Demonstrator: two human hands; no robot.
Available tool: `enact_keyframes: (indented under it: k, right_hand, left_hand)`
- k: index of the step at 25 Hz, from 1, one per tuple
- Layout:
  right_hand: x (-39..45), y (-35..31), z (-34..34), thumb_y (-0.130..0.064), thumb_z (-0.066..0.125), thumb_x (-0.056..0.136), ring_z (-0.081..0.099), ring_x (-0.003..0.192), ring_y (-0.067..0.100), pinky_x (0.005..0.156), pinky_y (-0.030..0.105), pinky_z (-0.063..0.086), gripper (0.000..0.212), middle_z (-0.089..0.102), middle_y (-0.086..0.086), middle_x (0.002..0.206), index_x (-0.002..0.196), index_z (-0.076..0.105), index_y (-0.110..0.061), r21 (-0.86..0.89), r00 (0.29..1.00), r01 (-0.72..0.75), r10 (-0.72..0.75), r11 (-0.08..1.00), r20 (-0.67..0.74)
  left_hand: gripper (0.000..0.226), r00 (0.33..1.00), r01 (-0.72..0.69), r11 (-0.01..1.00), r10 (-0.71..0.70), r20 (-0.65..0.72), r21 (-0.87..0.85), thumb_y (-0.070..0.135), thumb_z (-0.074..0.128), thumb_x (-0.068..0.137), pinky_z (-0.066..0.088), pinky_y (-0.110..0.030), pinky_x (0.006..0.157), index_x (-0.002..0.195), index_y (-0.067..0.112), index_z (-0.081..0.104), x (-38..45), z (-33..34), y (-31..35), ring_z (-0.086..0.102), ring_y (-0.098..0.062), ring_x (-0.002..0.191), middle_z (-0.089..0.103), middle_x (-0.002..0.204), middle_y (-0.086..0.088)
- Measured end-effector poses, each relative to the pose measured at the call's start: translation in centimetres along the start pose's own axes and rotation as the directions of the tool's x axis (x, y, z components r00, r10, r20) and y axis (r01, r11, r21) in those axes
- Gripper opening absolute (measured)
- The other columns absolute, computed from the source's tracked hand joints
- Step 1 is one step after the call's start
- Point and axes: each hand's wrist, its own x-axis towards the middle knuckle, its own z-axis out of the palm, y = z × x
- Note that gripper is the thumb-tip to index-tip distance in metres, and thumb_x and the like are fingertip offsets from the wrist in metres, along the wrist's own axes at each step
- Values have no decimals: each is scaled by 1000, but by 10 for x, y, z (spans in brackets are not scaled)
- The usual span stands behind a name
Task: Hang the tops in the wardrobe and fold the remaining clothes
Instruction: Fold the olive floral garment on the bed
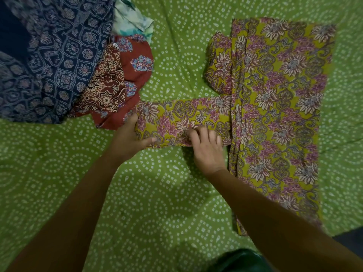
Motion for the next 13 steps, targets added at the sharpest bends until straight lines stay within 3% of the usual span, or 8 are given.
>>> enact_keyframes:
  k: [3, 4, 6, 7, 9, 11, 13]
  right_hand:
    - [-1, 1, -6, -15, 51, 79, 43, 100, 27, 83, 42, 37, 45, 48, 8, 117, 124, 46, -15, 138, 966, 93, -123, 986, 228]
    - [1, 1, -9, -24, 53, 79, 44, 101, 26, 84, 42, 37, 45, 47, 8, 118, 123, 44, -16, 176, 954, 124, -166, 977, 250]
    - [18, 6, -16, -35, 48, 84, 44, 100, 24, 84, 42, 38, 39, 48, 7, 115, 119, 44, -17, 189, 978, 119, -147, 975, 145]
    - [36, 10, -20, -36, 45, 89, 44, 102, 23, 85, 41, 37, 36, 48, 7, 115, 119, 46, -16, 186, 996, 50, -63, 981, 65]
    - [86, 23, -27, -36, 47, 92, 43, 109, 25, 92, 40, 37, 38, 47, 8, 121, 123, 47, -13, 157, 985, -163, 170, 974, -33]
    - [136, 40, -32, -36, 57, 88, 39, 120, 29, 99, 43, 35, 55, 41, 11, 134, 133, 39, -11, 90, 935, -351, 354, 932, -20]
    - [170, 54, -35, -36, 60, 88, 36, 127, 33, 102, 43, 32, 67, 34, 14, 143, 141, 30, -8, 17, 892, -449, 447, 893, 72]
  left_hand:
    - [80, 999, 16, 999, -17, 38, 32, 14, 83, 71, 44, -36, 102, 138, 14, 39, 1, 2, -16, 57, -14, 114, 58, 125, 3]
    - [85, 998, 25, 999, -27, 57, 37, 11, 83, 70, 44, -39, 102, 140, 17, 34, 2, 3, -21, 56, -15, 117, 56, 129, 2]
    - [91, 996, 65, 998, -65, 62, -2, 4, 81, 69, 47, -37, 97, 142, 20, 29, 4, 6, -27, 58, -15, 112, 55, 125, 5]
    - [87, 993, 121, 992, -121, 9, -25, -1, 79, 70, 49, -31, 88, 138, 20, 30, 2, 8, -26, 60, -13, 102, 58, 115, 7]
    - [64, 947, 187, 979, -202, -248, -85, -5, 70, 73, 46, -22, 69, 122, 20, 37, -2, 6, -16, 58, -11, 79, 55, 90, 8]
    - [43, 840, 117, 992, -120, -530, -39, 2, 64, 78, 42, -24, 62, 113, 16, 44, -1, 1, -1, 50, -10, 70, 50, 82, 3]
    - [31, 798, -21, 999, 1, -603, -26, 7, 60, 81, 41, -27, 63, 110, 12, 50, 11, 1, 18, 50, -11, 70, 51, 79, 3]
